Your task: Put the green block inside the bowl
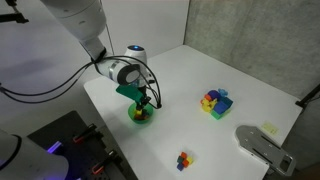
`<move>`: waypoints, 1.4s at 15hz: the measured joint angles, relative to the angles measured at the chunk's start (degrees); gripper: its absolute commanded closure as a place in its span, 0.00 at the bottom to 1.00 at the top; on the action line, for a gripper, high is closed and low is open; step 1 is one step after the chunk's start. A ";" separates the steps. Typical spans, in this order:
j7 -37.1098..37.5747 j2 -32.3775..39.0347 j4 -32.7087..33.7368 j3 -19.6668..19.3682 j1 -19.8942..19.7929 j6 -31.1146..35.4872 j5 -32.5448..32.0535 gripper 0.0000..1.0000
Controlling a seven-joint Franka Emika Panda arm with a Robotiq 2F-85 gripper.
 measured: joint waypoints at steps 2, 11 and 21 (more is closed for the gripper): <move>1.33 0.28 -0.88 0.03 1.13 1.93 0.00 0.90; 4.34 2.54 -1.60 -1.03 4.18 6.65 0.00 0.05; 7.53 -3.43 -1.33 -7.62 3.96 0.72 -0.01 0.00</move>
